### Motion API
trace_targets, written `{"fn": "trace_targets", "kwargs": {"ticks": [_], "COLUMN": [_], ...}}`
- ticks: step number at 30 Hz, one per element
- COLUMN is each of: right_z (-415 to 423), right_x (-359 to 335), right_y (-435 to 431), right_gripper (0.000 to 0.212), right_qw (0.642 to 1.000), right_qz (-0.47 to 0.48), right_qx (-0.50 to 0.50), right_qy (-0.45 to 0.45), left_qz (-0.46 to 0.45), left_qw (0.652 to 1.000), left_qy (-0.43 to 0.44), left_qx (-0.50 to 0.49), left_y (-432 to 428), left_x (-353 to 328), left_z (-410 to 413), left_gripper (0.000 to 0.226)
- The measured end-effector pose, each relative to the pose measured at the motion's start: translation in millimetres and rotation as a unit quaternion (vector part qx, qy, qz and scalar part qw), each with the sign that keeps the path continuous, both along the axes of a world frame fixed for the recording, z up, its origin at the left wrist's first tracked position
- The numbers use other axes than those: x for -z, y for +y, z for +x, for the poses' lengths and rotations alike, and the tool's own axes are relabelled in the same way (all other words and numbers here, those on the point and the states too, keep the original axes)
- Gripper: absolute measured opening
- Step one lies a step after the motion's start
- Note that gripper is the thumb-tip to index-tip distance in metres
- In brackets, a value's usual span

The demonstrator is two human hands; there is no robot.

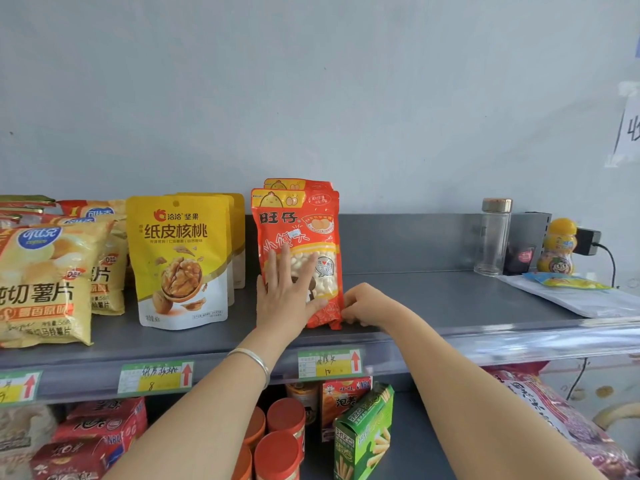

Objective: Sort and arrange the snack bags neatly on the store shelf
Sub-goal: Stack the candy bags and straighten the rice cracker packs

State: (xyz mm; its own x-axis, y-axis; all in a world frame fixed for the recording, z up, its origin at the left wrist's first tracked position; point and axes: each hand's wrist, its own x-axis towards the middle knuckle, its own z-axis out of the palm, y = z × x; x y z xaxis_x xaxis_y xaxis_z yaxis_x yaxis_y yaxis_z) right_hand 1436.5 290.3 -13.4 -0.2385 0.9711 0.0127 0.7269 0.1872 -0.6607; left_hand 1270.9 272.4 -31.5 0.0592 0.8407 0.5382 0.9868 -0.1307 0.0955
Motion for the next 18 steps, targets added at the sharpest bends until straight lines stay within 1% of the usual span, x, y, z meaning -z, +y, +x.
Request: {"fn": "trace_targets", "kwargs": {"ticks": [2, 5, 6, 9, 10, 12, 13, 16, 18], "right_z": [1.2, 3.4, 2.9, -0.4, -0.9, 0.2, 0.8, 0.3, -1.4], "right_x": [3.3, 6.0, 6.1, 5.5, 5.5, 5.9, 6.0, 6.3, 6.7], "right_y": [-1.8, -4.3, -3.8, -0.4, 0.1, -0.2, -1.1, -2.1, -2.7], "right_gripper": [0.012, 0.012, 0.012, 0.016, 0.013, 0.007, 0.008, 0.020, 0.025], "right_qw": [0.999, 0.998, 0.998, 0.998, 0.998, 0.999, 0.999, 0.996, 0.992], "right_qz": [0.036, 0.037, 0.037, 0.051, 0.047, 0.031, 0.023, 0.019, 0.029], "right_qx": [0.000, 0.000, 0.004, 0.017, 0.022, 0.036, 0.046, 0.069, 0.085], "right_qy": [0.003, 0.059, 0.059, -0.032, -0.043, -0.019, 0.004, 0.055, 0.089], "left_qz": [-0.016, -0.020, -0.019, -0.020, -0.021, -0.015, -0.004, 0.044, 0.077], "left_qw": [1.000, 0.999, 0.999, 0.999, 0.999, 0.999, 0.999, 0.998, 0.995], "left_qy": [-0.007, -0.031, -0.031, 0.002, 0.009, 0.008, 0.008, 0.006, 0.014], "left_qx": [0.013, 0.025, 0.029, 0.039, 0.042, 0.049, 0.051, 0.052, 0.055], "left_y": [0.6, 1.8, 1.7, -0.5, -1.8, -4.4, -5.3, -7.2, -8.0], "left_x": [-0.4, -0.2, -0.1, 0.1, 0.5, 1.5, 1.9, 2.6, 3.5], "left_z": [-5.2, -10.2, -10.3, -8.2, -8.0, -9.1, -10.1, -12.2, -12.6], "left_gripper": [0.089, 0.090, 0.090, 0.089, 0.087, 0.082, 0.078, 0.065, 0.060]}}
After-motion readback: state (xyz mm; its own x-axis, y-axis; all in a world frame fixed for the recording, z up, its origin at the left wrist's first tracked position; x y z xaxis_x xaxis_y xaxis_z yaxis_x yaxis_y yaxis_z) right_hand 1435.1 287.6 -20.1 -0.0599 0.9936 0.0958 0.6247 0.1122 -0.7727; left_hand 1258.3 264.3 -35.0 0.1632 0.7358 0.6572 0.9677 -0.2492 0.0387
